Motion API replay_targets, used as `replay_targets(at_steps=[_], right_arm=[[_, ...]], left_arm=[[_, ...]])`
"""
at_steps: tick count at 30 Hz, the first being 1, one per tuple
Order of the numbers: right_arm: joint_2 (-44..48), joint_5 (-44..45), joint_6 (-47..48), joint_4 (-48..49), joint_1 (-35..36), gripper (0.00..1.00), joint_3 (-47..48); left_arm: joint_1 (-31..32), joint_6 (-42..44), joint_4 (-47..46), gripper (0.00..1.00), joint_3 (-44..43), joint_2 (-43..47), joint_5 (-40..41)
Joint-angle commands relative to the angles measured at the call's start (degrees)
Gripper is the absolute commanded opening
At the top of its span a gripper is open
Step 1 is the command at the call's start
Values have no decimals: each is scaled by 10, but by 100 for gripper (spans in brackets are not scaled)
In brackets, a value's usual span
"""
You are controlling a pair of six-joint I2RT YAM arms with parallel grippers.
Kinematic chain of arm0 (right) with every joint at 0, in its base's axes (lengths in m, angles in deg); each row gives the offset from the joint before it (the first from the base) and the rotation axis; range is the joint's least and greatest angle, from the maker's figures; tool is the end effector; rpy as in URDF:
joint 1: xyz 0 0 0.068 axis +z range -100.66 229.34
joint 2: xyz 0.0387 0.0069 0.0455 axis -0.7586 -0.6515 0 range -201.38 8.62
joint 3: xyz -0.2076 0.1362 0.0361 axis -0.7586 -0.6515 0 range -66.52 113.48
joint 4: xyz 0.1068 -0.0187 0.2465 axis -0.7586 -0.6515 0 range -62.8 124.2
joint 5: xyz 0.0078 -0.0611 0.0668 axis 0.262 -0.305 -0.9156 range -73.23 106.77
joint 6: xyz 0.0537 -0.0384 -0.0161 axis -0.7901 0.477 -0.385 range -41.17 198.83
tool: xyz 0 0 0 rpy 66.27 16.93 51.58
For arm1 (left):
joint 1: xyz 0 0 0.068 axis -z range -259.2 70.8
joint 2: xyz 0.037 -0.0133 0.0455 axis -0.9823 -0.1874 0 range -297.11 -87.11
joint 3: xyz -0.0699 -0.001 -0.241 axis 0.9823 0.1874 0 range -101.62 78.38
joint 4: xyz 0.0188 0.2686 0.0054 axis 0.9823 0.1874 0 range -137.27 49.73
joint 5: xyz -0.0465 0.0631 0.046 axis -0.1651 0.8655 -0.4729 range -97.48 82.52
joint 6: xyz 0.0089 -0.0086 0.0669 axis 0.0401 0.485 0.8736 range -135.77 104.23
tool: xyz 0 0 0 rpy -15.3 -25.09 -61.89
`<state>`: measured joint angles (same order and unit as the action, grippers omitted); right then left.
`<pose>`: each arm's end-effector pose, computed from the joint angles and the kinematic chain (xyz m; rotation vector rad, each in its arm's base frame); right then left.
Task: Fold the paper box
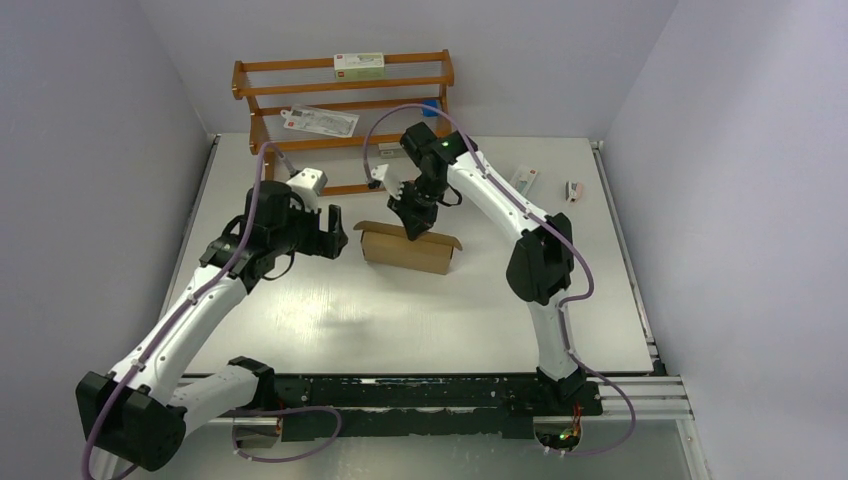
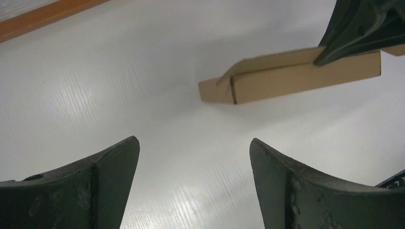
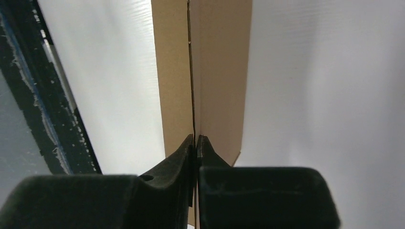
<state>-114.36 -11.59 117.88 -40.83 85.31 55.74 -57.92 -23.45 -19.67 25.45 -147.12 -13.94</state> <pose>0.3371 0.2767 0.2546 -1.7751 2.1673 0.6980 0.2434 -0.1014 0.2778 0.3250 2.1767 -0.4085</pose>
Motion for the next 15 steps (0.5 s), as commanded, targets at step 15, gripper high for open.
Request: replay_targets(at_steps=[15], right_arm=[[41, 1, -38, 67, 9, 26, -71]], left_arm=[[3, 5, 17, 89, -14, 39, -42]])
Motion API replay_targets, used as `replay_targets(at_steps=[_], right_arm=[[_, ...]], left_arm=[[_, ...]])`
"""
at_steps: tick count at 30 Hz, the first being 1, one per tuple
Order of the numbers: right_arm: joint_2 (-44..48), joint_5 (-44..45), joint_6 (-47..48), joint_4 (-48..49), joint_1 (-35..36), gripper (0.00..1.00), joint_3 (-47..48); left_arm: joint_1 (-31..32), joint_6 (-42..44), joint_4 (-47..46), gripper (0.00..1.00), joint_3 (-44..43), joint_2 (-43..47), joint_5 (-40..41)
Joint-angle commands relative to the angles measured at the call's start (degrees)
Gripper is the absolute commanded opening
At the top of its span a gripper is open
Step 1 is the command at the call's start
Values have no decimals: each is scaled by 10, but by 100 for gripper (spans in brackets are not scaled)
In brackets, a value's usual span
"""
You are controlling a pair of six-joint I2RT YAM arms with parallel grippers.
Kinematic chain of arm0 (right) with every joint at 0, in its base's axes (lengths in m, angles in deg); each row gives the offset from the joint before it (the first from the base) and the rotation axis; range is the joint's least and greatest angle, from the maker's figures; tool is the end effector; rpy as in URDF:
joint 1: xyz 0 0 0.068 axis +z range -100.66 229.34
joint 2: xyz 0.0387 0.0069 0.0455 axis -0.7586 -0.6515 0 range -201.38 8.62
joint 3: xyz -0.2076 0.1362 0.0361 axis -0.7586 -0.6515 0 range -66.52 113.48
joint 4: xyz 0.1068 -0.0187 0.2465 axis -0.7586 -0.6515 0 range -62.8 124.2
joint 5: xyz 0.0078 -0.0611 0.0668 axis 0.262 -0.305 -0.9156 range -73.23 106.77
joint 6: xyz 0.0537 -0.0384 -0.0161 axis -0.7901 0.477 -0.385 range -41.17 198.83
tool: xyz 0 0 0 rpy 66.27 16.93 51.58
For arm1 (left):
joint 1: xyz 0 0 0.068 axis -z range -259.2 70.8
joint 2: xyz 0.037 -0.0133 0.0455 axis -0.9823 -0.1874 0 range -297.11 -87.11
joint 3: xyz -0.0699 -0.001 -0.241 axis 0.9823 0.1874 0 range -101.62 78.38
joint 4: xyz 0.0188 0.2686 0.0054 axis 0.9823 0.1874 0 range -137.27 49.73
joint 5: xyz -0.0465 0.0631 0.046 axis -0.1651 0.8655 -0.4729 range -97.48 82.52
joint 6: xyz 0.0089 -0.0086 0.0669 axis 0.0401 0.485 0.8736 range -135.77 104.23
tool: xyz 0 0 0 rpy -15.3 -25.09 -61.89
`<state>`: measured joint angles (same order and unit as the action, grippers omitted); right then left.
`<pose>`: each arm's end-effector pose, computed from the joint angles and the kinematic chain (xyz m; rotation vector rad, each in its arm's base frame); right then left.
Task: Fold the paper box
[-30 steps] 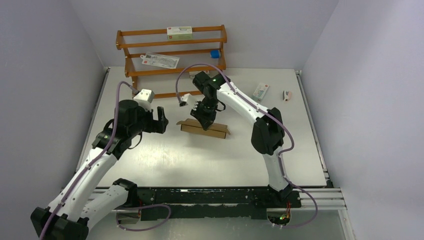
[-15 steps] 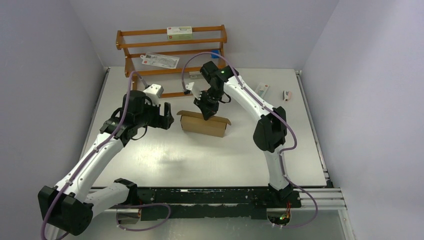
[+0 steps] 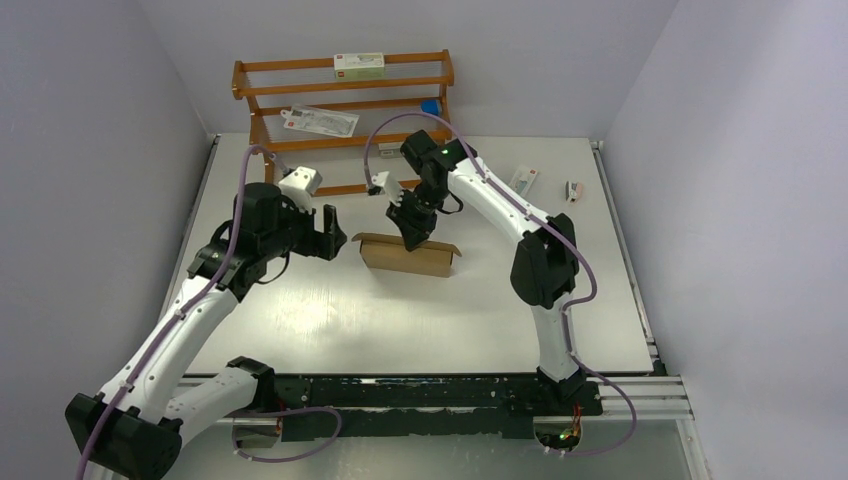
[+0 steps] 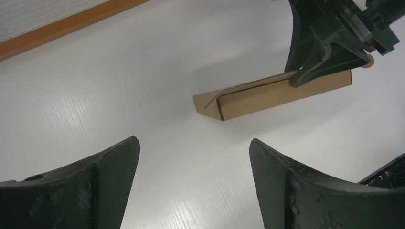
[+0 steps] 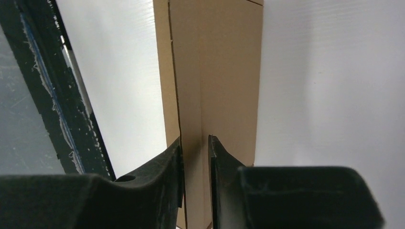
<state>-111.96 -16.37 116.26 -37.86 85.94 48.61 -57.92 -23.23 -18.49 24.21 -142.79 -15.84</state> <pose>0.3246 0.2782 0.2402 -1.7621 2.1855 0.8328 0.2294 -0.0979 0.3015 0.3439 2.0978 -0.4529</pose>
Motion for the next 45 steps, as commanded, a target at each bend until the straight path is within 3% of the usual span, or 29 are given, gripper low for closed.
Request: replay_targets(at_steps=[1, 10, 17, 25, 31, 45], right_arm=[[16, 53, -23, 39, 2, 28, 5], [55, 85, -58, 90, 3, 56, 8], [201, 172, -180, 257, 9, 68, -145], [371, 319, -311, 350, 10, 66, -333], [457, 383, -366, 383, 9, 63, -450], [441, 401, -372, 438, 10, 43, -501]], left_arm=[[3, 3, 5, 89, -1, -8, -24], [3, 10, -5, 89, -11, -57, -40], [3, 37, 15, 85, -54, -106, -39], [4, 53, 33, 79, -102, -156, -45], [9, 67, 48, 67, -127, -200, -68], [25, 77, 63, 51, -170, -268, -71]])
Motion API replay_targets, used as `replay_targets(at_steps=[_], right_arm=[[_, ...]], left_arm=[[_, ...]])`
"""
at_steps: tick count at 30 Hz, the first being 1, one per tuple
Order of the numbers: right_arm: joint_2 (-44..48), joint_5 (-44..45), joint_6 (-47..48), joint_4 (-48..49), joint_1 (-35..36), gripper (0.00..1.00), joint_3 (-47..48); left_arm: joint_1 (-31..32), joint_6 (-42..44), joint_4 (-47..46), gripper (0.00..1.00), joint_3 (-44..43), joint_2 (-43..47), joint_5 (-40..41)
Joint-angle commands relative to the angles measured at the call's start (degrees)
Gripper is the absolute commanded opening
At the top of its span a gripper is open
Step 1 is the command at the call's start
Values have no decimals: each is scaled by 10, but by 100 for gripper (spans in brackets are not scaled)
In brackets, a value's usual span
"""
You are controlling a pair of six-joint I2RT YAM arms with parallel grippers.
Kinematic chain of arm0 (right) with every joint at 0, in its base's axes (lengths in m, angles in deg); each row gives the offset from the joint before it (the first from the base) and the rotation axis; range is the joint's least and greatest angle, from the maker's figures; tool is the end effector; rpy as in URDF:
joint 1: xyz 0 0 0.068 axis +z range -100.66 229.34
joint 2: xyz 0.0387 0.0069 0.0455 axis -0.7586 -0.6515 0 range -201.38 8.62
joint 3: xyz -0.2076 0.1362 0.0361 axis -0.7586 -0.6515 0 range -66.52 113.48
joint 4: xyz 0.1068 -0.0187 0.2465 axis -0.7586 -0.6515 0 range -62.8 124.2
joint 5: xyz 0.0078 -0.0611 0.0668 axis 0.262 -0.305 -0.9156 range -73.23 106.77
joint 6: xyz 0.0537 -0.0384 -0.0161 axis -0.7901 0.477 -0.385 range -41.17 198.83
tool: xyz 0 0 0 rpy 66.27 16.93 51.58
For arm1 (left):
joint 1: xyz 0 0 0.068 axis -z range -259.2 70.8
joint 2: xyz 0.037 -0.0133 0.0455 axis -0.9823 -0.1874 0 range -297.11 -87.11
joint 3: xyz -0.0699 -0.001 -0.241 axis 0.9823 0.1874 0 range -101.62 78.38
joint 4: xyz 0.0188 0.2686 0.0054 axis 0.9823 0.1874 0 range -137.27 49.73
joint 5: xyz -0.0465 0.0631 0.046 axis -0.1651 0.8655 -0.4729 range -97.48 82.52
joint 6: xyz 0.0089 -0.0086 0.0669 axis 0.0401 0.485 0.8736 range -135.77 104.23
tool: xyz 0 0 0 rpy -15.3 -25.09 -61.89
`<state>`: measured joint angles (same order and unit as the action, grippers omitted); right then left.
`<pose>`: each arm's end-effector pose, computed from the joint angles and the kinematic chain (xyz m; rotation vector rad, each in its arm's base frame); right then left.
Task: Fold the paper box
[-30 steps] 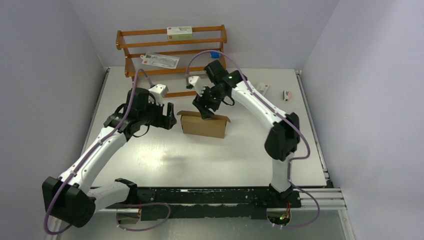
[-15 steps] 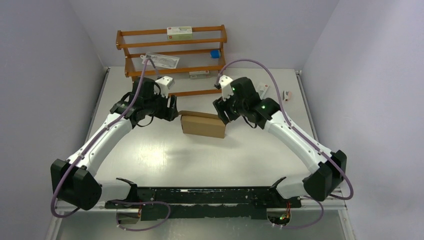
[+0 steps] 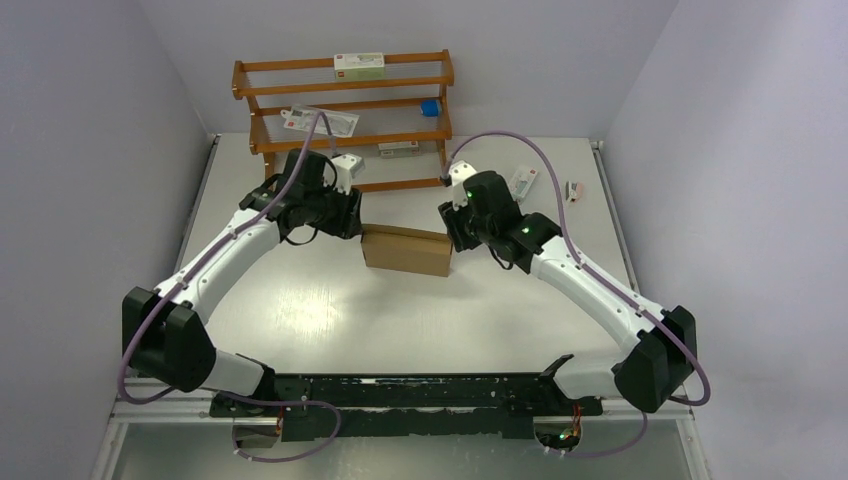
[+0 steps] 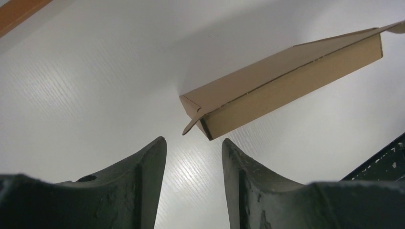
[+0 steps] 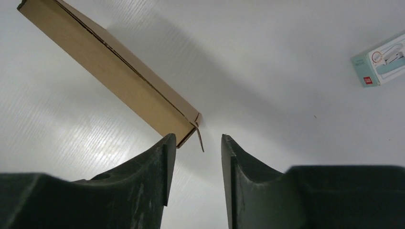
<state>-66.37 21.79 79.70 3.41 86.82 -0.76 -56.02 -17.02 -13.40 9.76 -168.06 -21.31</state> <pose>0.2531 0.1881 0.2826 -0.7038 2.1656 0.2386 0.2984 -0.1420 0.2646 0.5711 2.3332 -0.4884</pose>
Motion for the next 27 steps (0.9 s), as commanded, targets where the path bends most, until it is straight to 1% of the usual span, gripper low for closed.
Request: replay_targets(at_steps=[1, 5, 10, 14, 19, 23, 27], right_arm=[[-20, 18, -5, 25, 0, 41, -6], [-27, 1, -4, 28, 1, 35, -8], [-28, 14, -3, 16, 0, 31, -12], [-28, 10, -3, 8, 0, 28, -14], [-32, 16, -3, 6, 0, 24, -19], [-35, 17, -4, 11, 0, 23, -24], [-38, 17, -4, 14, 0, 21, -24]], left_arm=[[6, 25, 16, 51, -28, -22, -16], [7, 30, 23, 48, -40, -35, -13], [7, 31, 22, 46, -45, -41, -28], [8, 31, 26, 43, -49, -45, -36], [10, 33, 26, 39, -50, -48, -39], [11, 36, 33, 38, -53, -57, -37], [12, 35, 33, 34, -56, -59, -39]])
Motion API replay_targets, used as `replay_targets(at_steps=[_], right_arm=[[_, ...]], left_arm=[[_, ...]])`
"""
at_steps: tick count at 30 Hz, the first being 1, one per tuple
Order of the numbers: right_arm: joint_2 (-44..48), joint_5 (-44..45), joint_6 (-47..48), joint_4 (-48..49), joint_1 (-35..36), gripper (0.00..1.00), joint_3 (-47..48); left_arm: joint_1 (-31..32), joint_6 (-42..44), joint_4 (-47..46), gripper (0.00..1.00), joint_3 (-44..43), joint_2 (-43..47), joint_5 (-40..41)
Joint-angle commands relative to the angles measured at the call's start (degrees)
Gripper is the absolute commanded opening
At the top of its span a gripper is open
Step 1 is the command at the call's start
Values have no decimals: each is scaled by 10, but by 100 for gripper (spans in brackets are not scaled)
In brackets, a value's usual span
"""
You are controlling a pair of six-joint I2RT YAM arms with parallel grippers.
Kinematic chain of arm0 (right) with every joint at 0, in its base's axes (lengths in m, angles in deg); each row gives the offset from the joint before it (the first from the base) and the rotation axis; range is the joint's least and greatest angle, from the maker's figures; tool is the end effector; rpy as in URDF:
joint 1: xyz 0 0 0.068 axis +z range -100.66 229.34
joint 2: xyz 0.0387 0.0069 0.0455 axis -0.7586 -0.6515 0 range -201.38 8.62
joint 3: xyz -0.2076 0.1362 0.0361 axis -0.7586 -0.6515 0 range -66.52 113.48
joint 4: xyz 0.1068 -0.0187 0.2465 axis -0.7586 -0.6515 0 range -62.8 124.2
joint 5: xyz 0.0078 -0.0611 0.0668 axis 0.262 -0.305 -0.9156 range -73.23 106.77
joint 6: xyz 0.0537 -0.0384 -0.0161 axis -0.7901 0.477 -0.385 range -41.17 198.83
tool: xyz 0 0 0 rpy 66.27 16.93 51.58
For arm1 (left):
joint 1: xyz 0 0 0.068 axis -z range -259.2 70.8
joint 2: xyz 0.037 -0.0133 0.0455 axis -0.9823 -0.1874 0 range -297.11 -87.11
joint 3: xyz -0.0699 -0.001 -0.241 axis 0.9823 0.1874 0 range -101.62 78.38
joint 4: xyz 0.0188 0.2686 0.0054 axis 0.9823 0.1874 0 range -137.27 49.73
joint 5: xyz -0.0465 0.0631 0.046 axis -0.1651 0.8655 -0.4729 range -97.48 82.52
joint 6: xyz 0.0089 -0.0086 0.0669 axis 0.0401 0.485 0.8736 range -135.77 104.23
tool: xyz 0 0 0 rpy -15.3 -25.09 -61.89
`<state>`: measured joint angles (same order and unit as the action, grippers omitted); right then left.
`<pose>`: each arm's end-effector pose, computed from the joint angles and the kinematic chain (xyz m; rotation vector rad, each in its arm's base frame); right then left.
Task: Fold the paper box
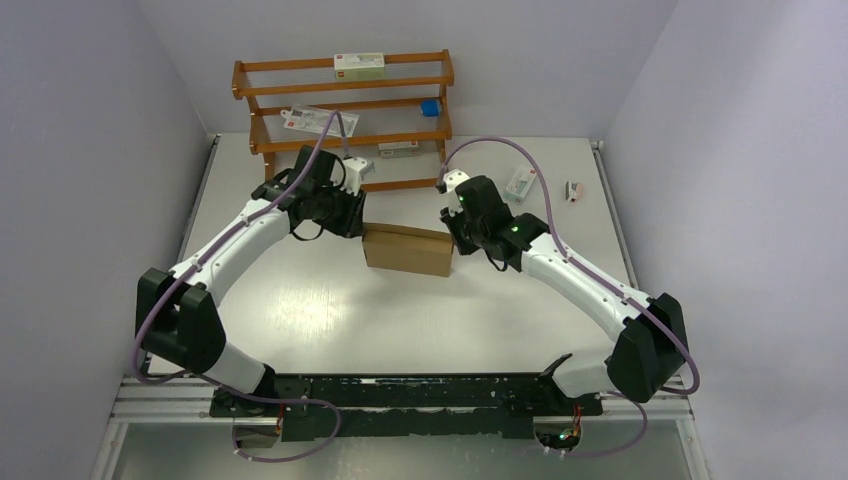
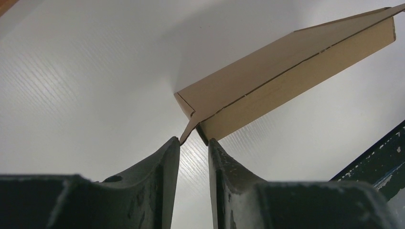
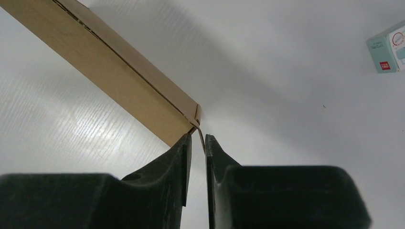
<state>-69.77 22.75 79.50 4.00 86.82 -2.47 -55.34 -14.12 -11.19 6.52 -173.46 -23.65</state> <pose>0.2598 0.1920 0.2553 -0.7195 2.2381 0.1945 0.3095 -0.1536 0.2513 0.6682 2.3824 -0.5150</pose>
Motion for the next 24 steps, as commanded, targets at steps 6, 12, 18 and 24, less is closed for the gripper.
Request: replay_targets(at_steps=[6, 12, 18, 24], right_arm=[[-8, 11, 0, 8, 0, 10, -9], [-9, 9, -23, 6, 0, 3, -3], [-14, 8, -59, 0, 1, 0, 4], [-17, 25, -86, -10, 1, 0, 11]], left_arm=[[10, 6, 15, 27, -33, -9, -20], [17, -8, 9, 22, -28, 0, -25], [31, -49, -3, 18, -13, 17, -12], [33, -79, -4, 14, 2, 25, 30]])
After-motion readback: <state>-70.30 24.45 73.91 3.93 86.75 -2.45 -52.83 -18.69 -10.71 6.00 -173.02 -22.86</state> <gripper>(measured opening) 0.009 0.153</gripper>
